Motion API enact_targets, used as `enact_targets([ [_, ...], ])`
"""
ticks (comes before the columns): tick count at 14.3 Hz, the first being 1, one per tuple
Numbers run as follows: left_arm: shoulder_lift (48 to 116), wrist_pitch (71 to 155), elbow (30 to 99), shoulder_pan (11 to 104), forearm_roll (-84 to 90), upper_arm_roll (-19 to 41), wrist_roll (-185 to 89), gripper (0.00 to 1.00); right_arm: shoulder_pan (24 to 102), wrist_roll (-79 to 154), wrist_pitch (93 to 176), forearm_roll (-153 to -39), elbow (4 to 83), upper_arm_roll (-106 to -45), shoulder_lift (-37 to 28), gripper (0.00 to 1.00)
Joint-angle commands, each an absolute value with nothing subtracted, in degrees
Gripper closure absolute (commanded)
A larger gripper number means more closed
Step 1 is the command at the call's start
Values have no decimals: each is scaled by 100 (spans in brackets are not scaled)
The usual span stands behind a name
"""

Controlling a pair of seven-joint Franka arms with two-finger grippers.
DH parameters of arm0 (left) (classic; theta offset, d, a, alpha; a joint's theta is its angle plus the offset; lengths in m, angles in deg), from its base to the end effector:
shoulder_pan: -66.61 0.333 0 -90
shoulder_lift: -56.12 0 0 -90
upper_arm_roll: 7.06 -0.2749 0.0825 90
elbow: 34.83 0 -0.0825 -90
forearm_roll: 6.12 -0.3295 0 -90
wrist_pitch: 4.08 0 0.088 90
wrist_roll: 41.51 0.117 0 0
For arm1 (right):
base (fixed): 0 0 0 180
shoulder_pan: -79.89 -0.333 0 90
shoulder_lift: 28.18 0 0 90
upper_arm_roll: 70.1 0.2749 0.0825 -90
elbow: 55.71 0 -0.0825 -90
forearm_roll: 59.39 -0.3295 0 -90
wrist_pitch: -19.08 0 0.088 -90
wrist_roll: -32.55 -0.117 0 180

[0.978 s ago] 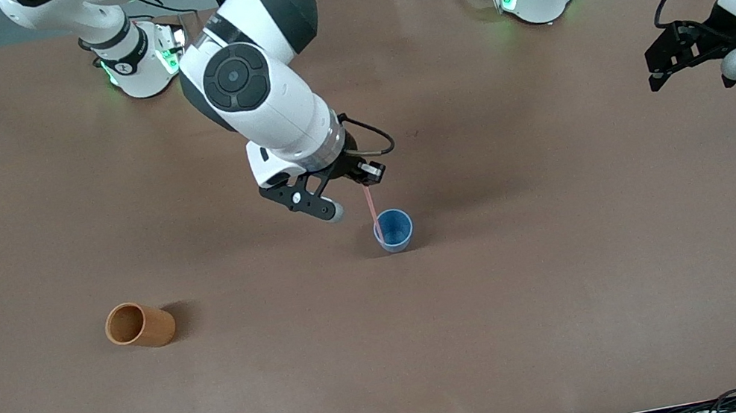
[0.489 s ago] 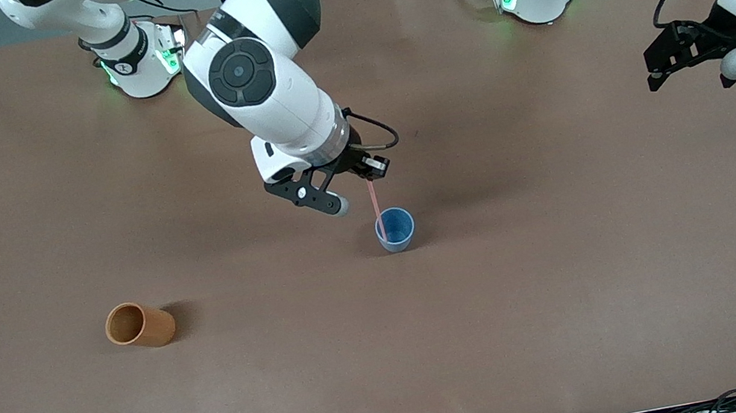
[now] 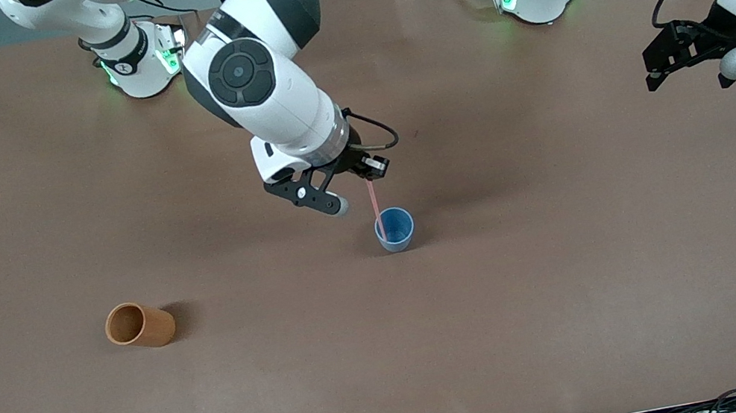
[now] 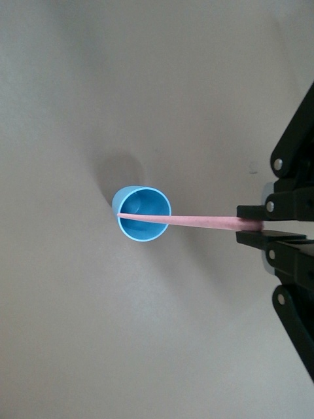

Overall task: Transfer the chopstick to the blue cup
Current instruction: 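Lower the pink chopstick into the blue cup with the right gripper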

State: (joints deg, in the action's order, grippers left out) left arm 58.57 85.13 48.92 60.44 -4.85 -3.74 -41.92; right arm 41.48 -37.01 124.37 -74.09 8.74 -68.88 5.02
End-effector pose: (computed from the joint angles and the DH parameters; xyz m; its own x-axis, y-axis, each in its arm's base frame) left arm 0.5042 -0.0862 0.5961 0.9861 -0.1577 0.0524 -0.1592 -0.9869 0.0250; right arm 0.4964 0.4358 0.4547 0.8317 -0.5168 -0.2030 -0.5524 -0.8073 -0.2077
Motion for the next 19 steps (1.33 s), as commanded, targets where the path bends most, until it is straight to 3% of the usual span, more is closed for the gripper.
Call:
enact_targets([
  [1,5858,8399,4806,6090,-383,-363,-4168,0,4149,-3794,12393,-7477,941,-6852,364,95],
  [10,5858,8399,4806,6090,-383,-363,-4177,0,4087,-3786,12429,-7416,1064,-6861,407,93],
  [15,5858,8399,4814,6090,-383,-354,-4177,0,3990,-3663,13438,-7056,1530,-6870,600,88],
  [17,5858,8399,4814,6090,-383,-354,-4177,0,3999,-3470,13422,-7046,1530,-6870,618,74],
  [18,5858,8399,4806,6081,-383,-354,-4177,0,4016,-3452,13413,-7055,1530,-6870,618,59],
  [19,5858,8399,4814,6090,-383,-363,-4177,0,4017,-3460,13413,-7046,1522,-6870,610,34],
])
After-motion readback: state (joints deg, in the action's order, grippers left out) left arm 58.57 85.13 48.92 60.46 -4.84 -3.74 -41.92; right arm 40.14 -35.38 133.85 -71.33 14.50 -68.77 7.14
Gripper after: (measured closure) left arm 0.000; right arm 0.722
